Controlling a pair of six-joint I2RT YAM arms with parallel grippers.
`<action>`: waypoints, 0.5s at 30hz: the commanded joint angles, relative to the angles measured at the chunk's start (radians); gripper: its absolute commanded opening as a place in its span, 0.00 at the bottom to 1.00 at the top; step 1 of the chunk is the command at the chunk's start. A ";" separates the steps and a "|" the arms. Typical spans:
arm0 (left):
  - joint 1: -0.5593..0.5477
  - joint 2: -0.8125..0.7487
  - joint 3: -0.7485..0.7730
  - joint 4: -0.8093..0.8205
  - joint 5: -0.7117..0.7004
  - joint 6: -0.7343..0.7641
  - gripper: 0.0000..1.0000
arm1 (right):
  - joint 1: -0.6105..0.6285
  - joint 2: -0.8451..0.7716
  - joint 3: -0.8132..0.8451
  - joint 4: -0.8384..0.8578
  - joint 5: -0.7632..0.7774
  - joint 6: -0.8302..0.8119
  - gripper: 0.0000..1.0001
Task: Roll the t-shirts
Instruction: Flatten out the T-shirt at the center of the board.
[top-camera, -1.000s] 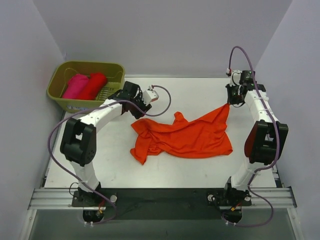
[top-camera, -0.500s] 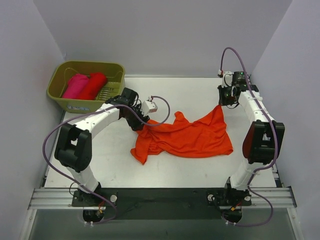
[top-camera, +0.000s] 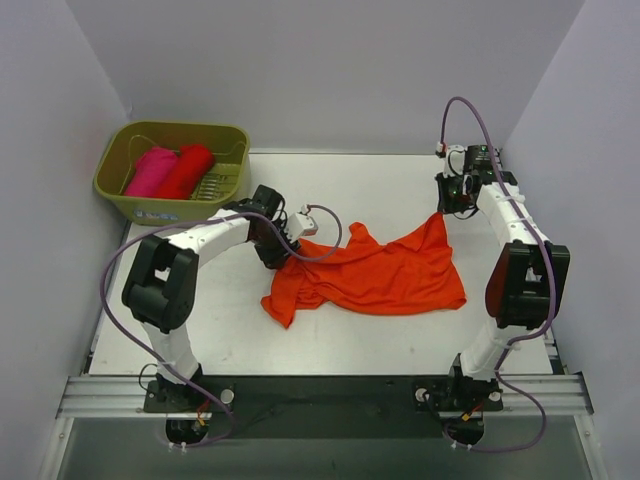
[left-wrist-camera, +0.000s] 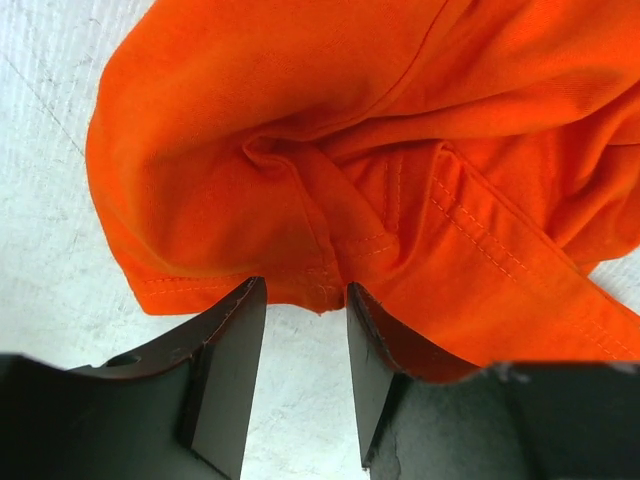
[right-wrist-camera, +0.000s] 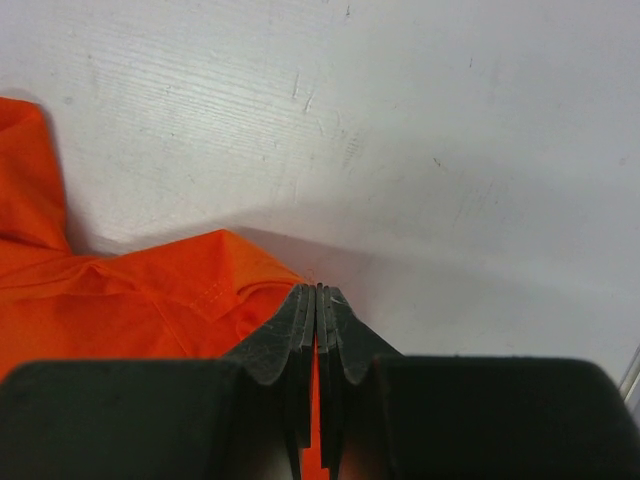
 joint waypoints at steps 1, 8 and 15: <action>-0.006 0.014 0.015 0.034 -0.026 0.014 0.47 | -0.008 -0.062 -0.011 0.000 0.001 -0.002 0.00; -0.006 0.030 0.021 0.031 -0.026 0.019 0.29 | -0.011 -0.057 -0.018 0.006 -0.002 0.000 0.00; -0.005 0.025 0.024 0.005 -0.006 0.032 0.00 | -0.011 -0.045 -0.008 0.007 0.000 0.001 0.00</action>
